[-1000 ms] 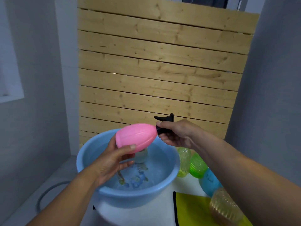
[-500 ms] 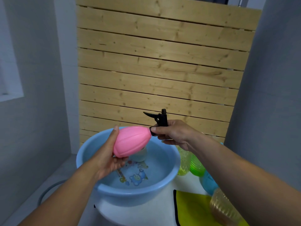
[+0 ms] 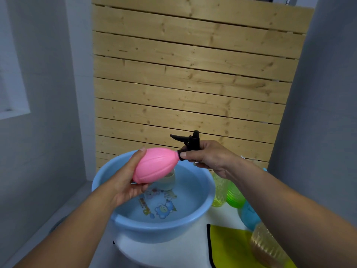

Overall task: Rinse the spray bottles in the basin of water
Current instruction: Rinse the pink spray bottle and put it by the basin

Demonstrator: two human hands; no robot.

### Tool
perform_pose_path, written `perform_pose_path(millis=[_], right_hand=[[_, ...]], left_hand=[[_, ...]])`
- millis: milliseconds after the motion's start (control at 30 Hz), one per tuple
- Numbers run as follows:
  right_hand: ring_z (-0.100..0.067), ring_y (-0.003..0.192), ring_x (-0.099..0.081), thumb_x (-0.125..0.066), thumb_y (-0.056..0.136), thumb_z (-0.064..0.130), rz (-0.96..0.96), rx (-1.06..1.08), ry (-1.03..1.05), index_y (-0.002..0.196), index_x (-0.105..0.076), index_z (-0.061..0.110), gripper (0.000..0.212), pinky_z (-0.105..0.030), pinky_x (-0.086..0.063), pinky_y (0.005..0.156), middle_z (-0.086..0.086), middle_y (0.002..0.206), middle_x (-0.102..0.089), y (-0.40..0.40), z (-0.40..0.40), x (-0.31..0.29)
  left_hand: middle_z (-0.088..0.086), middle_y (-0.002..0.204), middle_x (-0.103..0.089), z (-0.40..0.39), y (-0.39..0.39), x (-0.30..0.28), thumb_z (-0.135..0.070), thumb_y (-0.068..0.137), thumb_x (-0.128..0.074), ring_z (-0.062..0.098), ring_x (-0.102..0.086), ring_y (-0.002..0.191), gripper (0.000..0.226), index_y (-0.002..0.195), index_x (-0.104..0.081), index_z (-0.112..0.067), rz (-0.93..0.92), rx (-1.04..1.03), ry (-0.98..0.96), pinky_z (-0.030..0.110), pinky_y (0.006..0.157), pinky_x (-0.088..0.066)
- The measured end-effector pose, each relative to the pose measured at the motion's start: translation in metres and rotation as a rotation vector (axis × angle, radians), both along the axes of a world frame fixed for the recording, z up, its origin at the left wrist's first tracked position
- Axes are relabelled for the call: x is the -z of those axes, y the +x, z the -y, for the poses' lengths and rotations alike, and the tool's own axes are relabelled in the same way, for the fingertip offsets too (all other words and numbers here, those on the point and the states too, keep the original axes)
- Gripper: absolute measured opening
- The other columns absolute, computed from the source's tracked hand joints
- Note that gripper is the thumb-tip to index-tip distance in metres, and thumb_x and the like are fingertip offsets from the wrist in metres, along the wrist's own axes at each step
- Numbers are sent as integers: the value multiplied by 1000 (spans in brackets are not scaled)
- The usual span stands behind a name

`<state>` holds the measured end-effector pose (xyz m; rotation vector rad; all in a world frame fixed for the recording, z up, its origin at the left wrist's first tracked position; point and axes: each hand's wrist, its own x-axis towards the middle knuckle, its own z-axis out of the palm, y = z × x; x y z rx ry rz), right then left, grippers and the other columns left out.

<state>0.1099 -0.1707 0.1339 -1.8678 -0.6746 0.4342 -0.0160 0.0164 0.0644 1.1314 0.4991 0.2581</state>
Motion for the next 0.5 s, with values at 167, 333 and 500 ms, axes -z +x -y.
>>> perform_pose_path(millis=[167,333,500], right_hand=[[-1,69,-63,-78,75,7,126,-8,123,92,-76,11,18,-11,-47,60,2,85,-75,1,5,-6],[-12,62,-48,-70,81,23,92,220,22,82,-66,16,9,-23,-37,55,-1,72,-63,13,21,-11],[-19,61,-41,-65,77,21,195,380,-3,78,-59,10,13,-27,-32,53,-5,68,-52,19,22,2]], left_hand=[[15,74,-69,-16,-3,6,-73,75,-61,24,-62,52,66,106,-59,-15,-92,-96,7,28,43,-55],[13,97,-66,-35,-8,16,-74,77,-58,25,-67,62,65,117,-56,-24,6,-267,105,30,49,-58],[9,117,-59,-37,-9,18,-69,77,-64,28,-68,93,66,125,-46,-28,208,-430,108,27,54,-58]])
